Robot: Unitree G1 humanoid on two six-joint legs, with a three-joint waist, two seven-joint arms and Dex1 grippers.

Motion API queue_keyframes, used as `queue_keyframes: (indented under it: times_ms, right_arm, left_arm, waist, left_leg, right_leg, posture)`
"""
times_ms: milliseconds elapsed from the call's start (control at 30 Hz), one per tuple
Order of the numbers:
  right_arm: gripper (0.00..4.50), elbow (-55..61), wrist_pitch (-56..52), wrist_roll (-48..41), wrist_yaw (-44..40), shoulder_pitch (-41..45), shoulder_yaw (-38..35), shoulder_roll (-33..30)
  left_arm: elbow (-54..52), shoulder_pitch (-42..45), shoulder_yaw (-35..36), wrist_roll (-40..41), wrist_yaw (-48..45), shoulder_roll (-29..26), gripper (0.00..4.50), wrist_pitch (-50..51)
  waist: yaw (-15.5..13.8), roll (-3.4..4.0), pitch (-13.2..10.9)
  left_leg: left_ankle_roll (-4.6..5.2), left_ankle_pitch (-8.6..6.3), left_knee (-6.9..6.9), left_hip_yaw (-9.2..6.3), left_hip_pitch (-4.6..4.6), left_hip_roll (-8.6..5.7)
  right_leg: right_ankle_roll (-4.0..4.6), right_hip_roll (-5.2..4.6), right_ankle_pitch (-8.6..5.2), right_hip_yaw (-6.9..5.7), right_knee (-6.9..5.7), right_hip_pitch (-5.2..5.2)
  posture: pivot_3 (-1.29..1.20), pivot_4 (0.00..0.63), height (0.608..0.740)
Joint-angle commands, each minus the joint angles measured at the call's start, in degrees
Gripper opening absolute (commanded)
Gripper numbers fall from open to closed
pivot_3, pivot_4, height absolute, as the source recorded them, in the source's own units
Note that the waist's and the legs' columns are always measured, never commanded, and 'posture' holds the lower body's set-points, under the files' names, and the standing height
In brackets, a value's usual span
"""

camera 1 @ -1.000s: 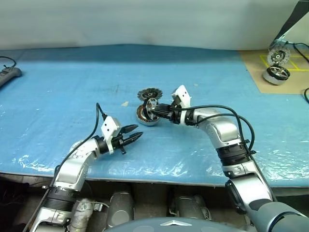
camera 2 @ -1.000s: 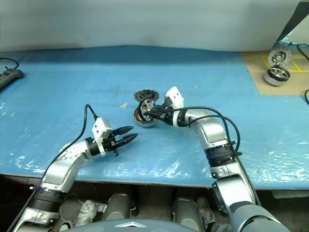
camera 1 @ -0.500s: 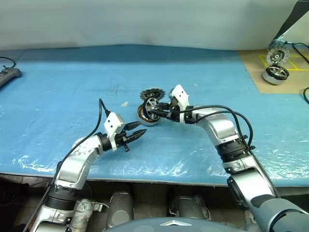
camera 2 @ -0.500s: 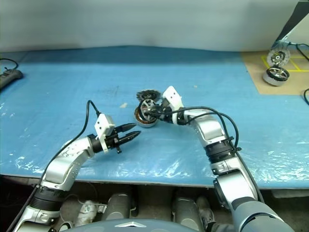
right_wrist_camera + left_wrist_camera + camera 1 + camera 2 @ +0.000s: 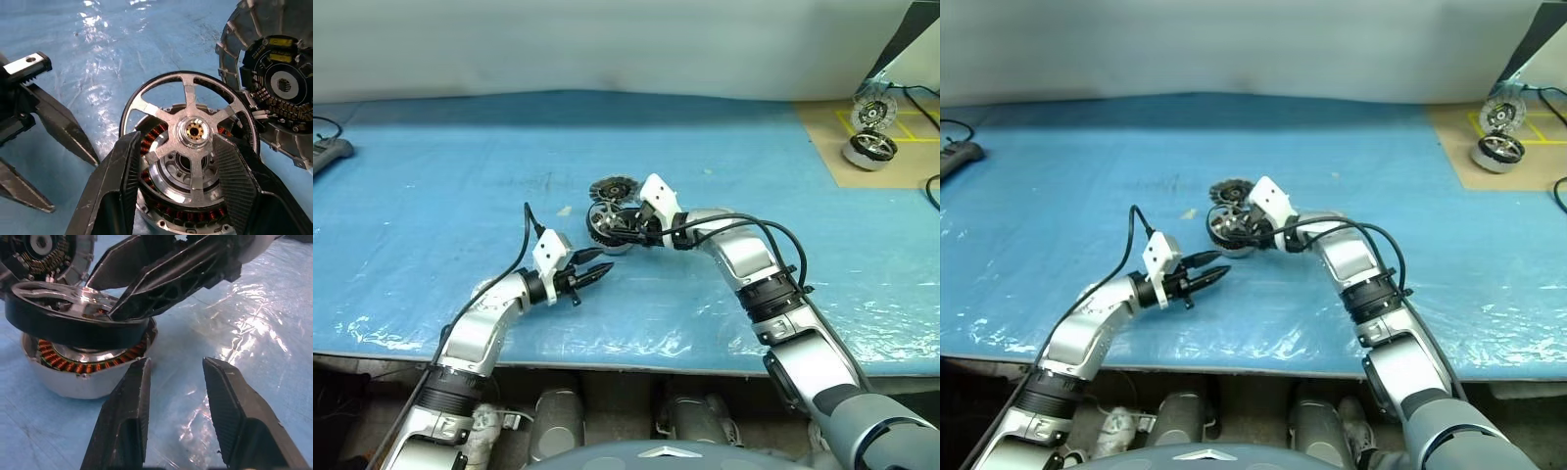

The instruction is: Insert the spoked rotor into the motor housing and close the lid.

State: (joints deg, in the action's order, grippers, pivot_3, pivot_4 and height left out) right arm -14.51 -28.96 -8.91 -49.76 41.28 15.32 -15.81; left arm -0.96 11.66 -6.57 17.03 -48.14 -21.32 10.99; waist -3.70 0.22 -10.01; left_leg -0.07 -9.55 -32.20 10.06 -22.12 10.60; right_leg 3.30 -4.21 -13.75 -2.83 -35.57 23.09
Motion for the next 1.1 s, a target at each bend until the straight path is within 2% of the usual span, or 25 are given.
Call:
queue_keyframes:
  times_ms: [33, 200, 500, 633, 1000, 1100]
  right_arm:
    - [2.49, 4.6, -2.0, -4.4, -1.3, 1.1, -3.9, 0.3]
    - [2.49, 6.2, -3.6, -6.6, -1.5, 1.4, -5.2, 1.1]
    - [2.49, 0.1, 1.7, 2.7, -0.6, 4.4, 2.6, 0.5]
    - [2.49, -6.7, 3.6, 4.8, -0.4, 7.1, 3.0, 0.5]
    - [2.49, -7.5, 5.5, 7.2, -4.6, 6.5, 4.7, -0.6]
    - [1.91, -8.3, 6.2, 8.5, -4.8, 6.8, 5.2, -0.9]
  left_arm:
    - [-3.7, 0.7, 1.4, 1.8, -0.2, -0.9, 1.79, 1.6]
    - [-4.4, 0.2, 1.4, 2.0, -0.1, -1.1, 1.79, 1.9]
    - [-0.1, -0.3, 0.7, 0.9, -1.3, -0.4, 1.79, -1.9]
    - [3.2, 0.6, 0.4, 0.2, -1.8, 0.3, 1.79, -4.1]
    - [6.1, 1.2, 0.2, -0.4, -2.4, 1.1, 1.79, -6.6]
    - [6.9, 1.0, 0.2, -0.6, -2.5, 1.3, 1.79, -7.5]
  waist:
    - [0.0, 0.00, 0.0]
    - [0.0, 0.00, 0.0]
    - [0.0, 0.00, 0.0]
    - [-0.1, 0.00, 0.0]
    - [-0.1, 0.00, 0.0]
    - [-0.1, 0.00, 0.0]
  left_leg:
    - [0.01, 0.00, 0.01, 0.00, -0.02, 0.00]
    - [0.02, -0.01, 0.00, 0.00, -0.03, 0.00]
    - [-0.02, 0.01, 0.00, 0.00, -0.03, 0.01]
    - [-0.02, 0.01, -0.03, 0.00, -0.03, 0.00]
    - [0.01, -0.01, -0.03, 0.00, -0.05, 0.01]
    - [0.01, -0.01, -0.03, 0.00, -0.01, 0.02]
  right_leg:
    - [0.00, 0.00, 0.00, 0.00, 0.00, 0.02]
    - [0.00, 0.00, 0.00, -0.01, 0.00, 0.03]
    - [0.00, 0.00, 0.00, -0.02, -0.01, 0.04]
    - [0.00, 0.00, 0.00, -0.01, -0.02, 0.02]
    - [0.00, 0.00, 0.00, -0.02, -0.04, 0.04]
    - [0.01, 0.00, 0.00, -0.02, -0.06, 0.03]
  posture:
    - [0.00, 0.150, 0.740]
    - [0.00, 0.150, 0.740]
    - [0.00, 0.150, 0.740]
    - [0.00, 0.150, 0.740]
    - [0.00, 0.150, 0.740]
    - [0.00, 0.150, 0.740]
